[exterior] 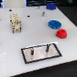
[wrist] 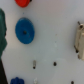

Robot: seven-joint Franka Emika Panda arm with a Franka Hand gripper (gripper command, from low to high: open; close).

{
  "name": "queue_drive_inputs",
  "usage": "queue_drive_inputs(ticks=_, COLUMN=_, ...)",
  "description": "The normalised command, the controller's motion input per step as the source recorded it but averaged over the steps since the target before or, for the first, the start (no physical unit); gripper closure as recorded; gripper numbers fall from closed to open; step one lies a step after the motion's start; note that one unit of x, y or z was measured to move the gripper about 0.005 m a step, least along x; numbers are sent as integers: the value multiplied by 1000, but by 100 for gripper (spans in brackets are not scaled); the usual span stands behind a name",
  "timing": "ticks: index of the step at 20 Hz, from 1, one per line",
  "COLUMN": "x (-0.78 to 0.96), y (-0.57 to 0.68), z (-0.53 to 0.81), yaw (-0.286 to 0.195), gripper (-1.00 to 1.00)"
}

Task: Insert the blue gear onto the right peg, followed by the red gear

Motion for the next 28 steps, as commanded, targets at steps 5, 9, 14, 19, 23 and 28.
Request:
queue_drive_inputs(ticks=5, x=-328, y=633, z=-294, yaw=0, gripper=-100)
queue_drive_inputs(ticks=9, x=-297, y=504, z=-431, yaw=0, gripper=-100)
queue_drive_inputs(ticks=14, x=-305, y=389, z=-505, yaw=0, gripper=-100)
queue_drive_inputs(ticks=19, x=-319, y=139, z=-582, yaw=0, gripper=-100)
queue_drive_inputs(ticks=23, x=-342, y=-6, z=-577, yaw=0, gripper=-100)
queue_drive_inputs(ticks=28, x=-319, y=-82, z=-538, yaw=0, gripper=-100)
